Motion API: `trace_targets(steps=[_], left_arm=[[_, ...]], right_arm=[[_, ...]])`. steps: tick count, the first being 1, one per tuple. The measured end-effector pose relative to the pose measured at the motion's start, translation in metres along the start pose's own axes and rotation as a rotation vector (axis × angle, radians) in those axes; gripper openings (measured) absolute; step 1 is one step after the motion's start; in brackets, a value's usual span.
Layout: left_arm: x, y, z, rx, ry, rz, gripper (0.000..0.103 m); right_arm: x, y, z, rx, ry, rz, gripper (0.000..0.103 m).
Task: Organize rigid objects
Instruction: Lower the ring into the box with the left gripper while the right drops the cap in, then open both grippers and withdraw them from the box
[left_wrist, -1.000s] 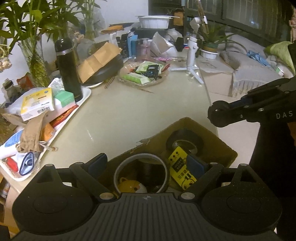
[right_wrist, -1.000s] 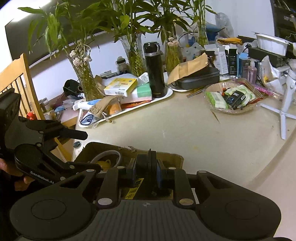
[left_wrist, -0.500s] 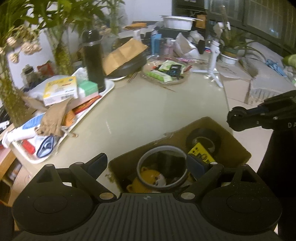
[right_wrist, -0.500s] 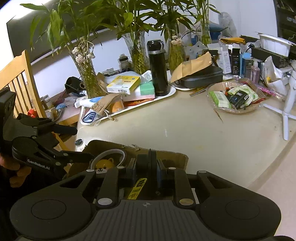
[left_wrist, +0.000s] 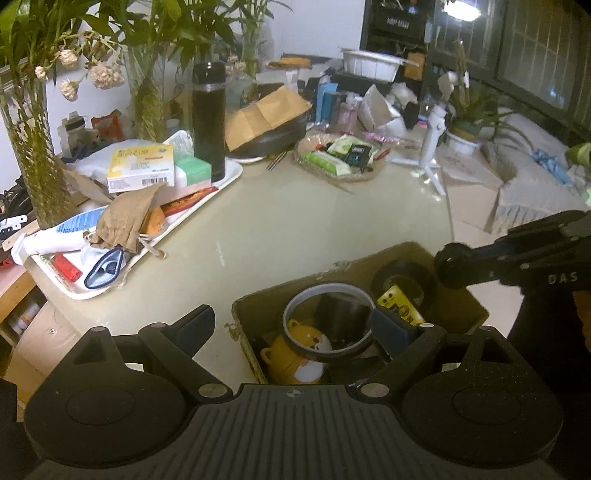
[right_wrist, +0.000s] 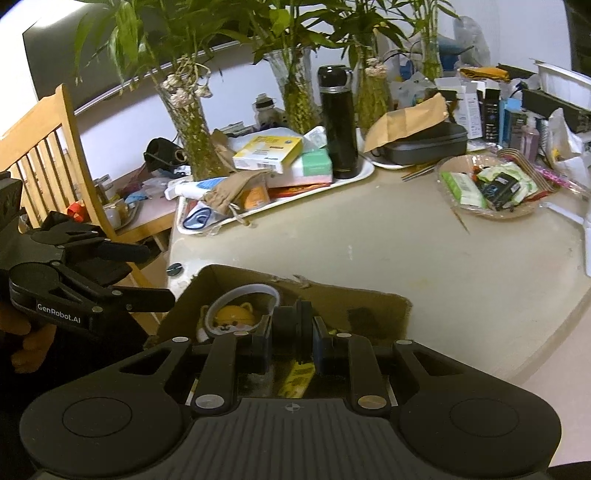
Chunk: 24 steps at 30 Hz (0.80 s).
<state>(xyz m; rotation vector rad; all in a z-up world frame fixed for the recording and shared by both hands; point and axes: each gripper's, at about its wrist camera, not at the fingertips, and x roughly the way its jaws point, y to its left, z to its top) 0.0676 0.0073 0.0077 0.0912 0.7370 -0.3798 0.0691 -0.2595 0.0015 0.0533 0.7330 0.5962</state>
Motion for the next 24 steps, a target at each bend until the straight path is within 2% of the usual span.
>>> trace_targets(steps=[8, 12, 14, 15, 16, 17, 18, 19, 24], left_arm=[[-0.001, 0.001, -0.001, -0.013, -0.005, 0.002, 0.093], [-0.002, 0.001, -0.002, -0.013, -0.004, 0.003, 0.093], [-0.002, 0.001, -0.002, -0.015, -0.004, 0.002, 0.093], [-0.002, 0.001, -0.002, -0.016, -0.005, 0.002, 0.093], [-0.002, 0.001, -0.003, -0.017, -0.005, 0.003, 0.093], [-0.003, 0.001, -0.003, -0.018, -0.005, 0.003, 0.093], [-0.003, 0.001, -0.003, -0.019, -0.005, 0.003, 0.093], [-0.003, 0.001, -0.003, -0.019, -0.005, 0.002, 0.093], [-0.004, 0.001, -0.004, -0.02, -0.006, 0.007, 0.093]], right_arm=[[0.004, 0.016, 0.007, -0.023, -0.002, 0.022, 0.024], [0.013, 0.019, 0.005, -0.036, 0.033, 0.016, 0.025], [0.021, 0.02, 0.002, -0.041, 0.074, -0.014, 0.039], [0.022, 0.02, 0.001, -0.044, 0.078, -0.026, 0.058], [0.022, 0.02, 0.0, -0.047, 0.076, -0.033, 0.072], [0.021, 0.02, -0.001, -0.049, 0.073, -0.038, 0.078], [0.02, 0.02, -0.001, -0.049, 0.07, -0.042, 0.089], [0.019, 0.02, -0.001, -0.048, 0.064, -0.047, 0.094], [0.017, 0.016, 0.0, -0.024, 0.063, -0.085, 0.103]])
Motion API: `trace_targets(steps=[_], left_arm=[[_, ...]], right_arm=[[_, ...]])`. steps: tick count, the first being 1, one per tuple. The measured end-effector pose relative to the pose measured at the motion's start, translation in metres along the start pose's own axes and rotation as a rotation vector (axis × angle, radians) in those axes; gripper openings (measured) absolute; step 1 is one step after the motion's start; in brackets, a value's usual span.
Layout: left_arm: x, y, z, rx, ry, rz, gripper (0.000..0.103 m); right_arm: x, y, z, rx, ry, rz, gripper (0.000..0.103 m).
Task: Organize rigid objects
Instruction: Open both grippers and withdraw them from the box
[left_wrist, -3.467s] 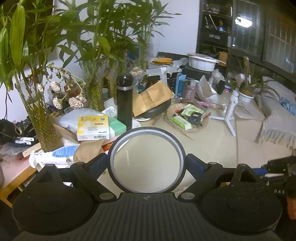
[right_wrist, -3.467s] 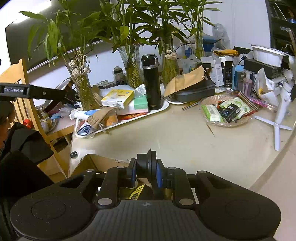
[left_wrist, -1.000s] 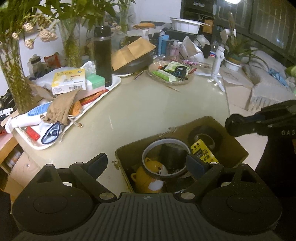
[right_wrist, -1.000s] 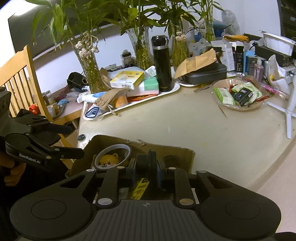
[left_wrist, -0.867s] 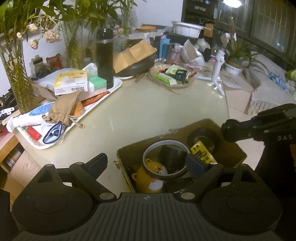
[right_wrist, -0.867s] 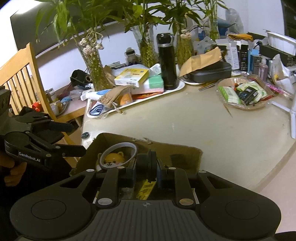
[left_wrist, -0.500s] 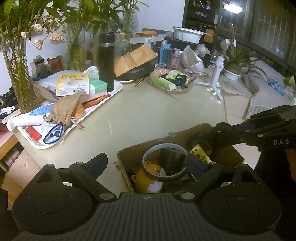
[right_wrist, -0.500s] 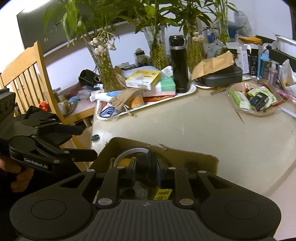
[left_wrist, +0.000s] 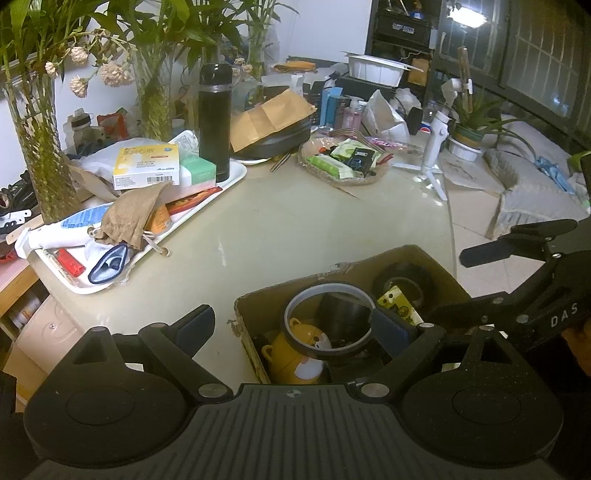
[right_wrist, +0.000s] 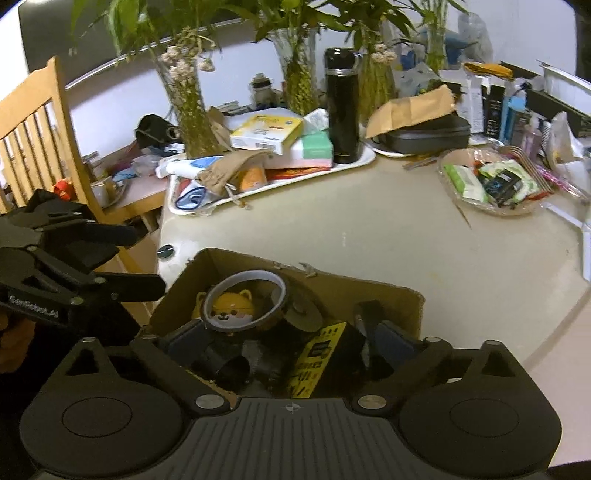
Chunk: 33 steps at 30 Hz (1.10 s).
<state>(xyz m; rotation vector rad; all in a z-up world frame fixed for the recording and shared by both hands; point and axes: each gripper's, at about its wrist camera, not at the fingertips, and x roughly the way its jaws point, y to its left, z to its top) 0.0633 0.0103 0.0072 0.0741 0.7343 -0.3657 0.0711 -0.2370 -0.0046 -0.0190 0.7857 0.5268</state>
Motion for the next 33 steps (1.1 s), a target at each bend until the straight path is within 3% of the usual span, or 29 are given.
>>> trace_targets(steps=[8, 22, 24, 33], left_arm=[[-0.002, 0.003, 0.001, -0.031, -0.011, 0.032, 0.093], [-0.001, 0.002, -0.003, -0.077, 0.015, 0.149, 0.094], [-0.001, 0.003, -0.004, -0.098, 0.023, 0.157, 0.099], [0.002, -0.003, -0.013, -0.118, 0.095, 0.189, 0.103]], right_arm=[[-0.003, -0.002, -0.006, 0.023, 0.004, -0.045, 0.103], [-0.006, -0.009, -0.017, 0.089, 0.031, -0.242, 0.103], [-0.004, -0.011, -0.02, 0.104, 0.047, -0.264, 0.103], [0.001, -0.013, -0.033, 0.152, 0.112, -0.279, 0.103]])
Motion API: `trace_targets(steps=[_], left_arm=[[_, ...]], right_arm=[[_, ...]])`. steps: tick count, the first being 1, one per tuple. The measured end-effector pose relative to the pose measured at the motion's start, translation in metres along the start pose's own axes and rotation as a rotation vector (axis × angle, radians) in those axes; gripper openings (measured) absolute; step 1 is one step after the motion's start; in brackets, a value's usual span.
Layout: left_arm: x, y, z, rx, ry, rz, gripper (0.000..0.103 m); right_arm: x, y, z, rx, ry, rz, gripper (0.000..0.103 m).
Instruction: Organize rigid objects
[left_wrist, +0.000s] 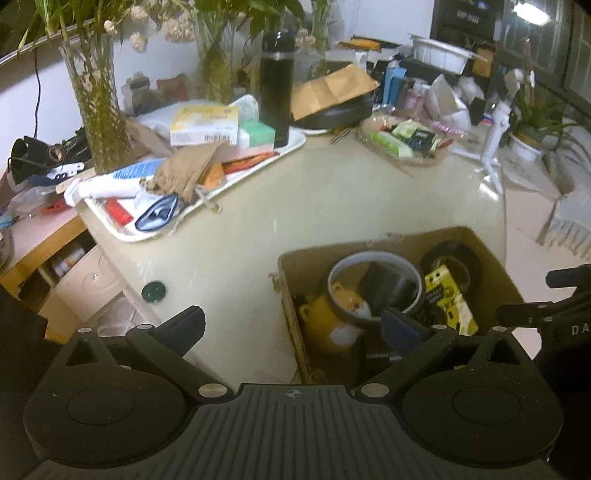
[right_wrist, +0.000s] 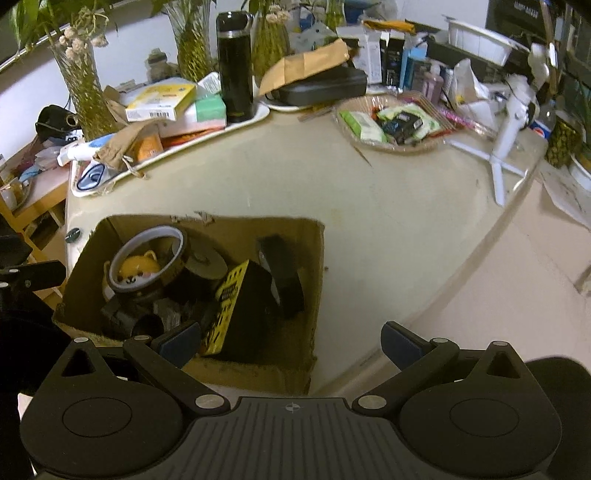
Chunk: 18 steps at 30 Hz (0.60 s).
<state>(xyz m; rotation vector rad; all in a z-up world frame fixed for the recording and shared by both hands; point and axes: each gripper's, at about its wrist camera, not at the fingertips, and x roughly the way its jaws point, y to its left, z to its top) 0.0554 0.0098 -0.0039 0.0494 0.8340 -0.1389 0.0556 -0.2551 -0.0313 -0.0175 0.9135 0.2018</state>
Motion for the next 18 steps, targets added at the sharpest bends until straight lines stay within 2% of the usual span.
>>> trace_targets(steps=[9, 18], left_arm=[[0.007, -0.004, -0.014, -0.019, 0.119, -0.011, 0.103], [0.01, -0.016, -0.025, 0.019, 0.182, -0.025, 0.103]], right_arm=[[0.009, 0.01, -0.015, 0.006, 0.075, 0.038, 0.103], [0.014, 0.016, -0.019, -0.014, 0.105, 0.025, 0.103]])
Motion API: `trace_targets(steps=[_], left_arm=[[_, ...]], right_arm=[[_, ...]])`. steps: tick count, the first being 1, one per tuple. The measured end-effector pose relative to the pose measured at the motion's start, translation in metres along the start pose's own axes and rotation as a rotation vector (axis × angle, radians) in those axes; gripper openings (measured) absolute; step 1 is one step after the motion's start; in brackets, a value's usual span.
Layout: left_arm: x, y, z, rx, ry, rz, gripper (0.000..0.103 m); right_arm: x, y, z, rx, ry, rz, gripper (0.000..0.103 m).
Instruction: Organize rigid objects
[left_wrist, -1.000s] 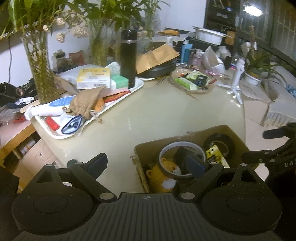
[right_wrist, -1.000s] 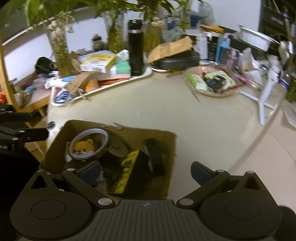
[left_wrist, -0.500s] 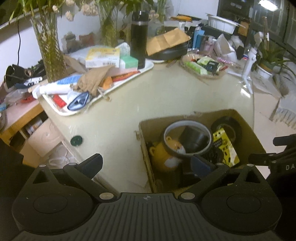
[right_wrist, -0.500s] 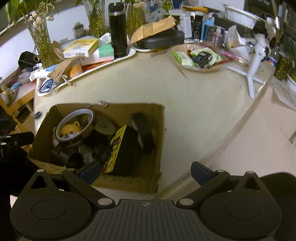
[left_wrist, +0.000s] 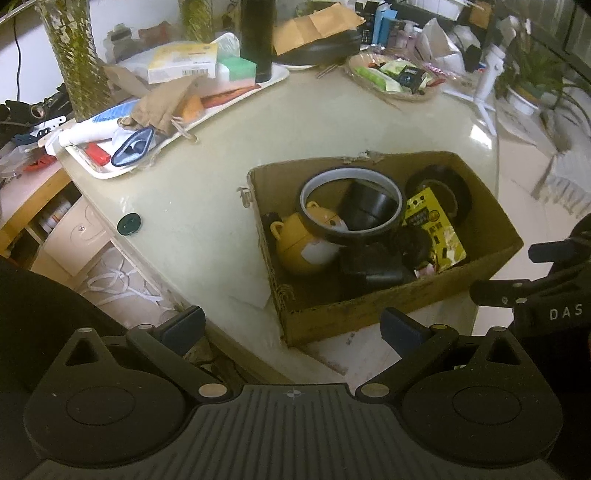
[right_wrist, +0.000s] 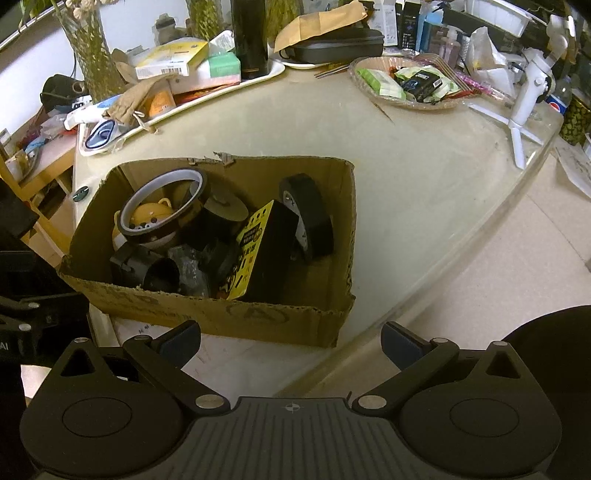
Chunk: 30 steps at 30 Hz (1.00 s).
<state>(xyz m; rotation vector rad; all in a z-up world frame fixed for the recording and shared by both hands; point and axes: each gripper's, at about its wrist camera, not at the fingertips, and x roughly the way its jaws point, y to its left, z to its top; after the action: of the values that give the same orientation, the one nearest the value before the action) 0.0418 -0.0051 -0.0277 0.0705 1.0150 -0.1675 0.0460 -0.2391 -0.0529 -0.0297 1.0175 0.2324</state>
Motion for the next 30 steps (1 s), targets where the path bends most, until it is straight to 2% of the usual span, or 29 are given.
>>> trace_targets(steps=[30], left_arm=[[-0.0002, -0.0013, 0.001, -0.002, 0.009, 0.006, 0.103]], right_arm=[[-0.0022, 0.0076, 0.0002, -0.052, -0.019, -0.008, 0.103]])
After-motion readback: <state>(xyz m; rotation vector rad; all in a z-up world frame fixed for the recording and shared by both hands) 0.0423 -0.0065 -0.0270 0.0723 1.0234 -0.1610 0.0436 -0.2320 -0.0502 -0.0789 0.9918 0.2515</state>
